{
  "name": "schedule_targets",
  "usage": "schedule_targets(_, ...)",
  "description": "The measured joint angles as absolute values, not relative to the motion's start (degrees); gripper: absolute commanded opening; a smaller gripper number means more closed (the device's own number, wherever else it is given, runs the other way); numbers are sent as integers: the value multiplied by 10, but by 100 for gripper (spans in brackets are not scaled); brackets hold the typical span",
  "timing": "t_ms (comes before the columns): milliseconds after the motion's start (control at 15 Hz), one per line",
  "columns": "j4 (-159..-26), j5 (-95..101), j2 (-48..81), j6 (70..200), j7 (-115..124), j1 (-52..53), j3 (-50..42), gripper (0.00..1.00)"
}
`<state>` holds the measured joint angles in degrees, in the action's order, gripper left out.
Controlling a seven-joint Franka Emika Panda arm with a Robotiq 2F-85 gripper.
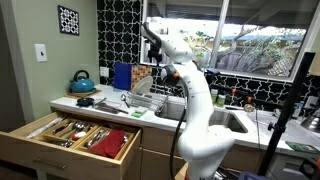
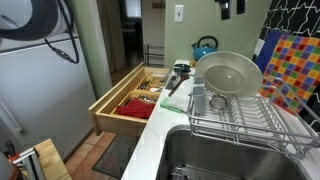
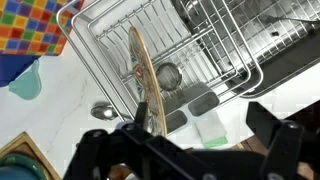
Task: Pick up the plate, turn it around, then place it back on the plate rack
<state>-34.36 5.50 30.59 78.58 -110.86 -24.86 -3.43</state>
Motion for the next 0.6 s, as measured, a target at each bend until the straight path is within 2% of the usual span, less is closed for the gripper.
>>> schedule_targets(600, -353, 47, 292, 772, -1093, -242, -26, 100)
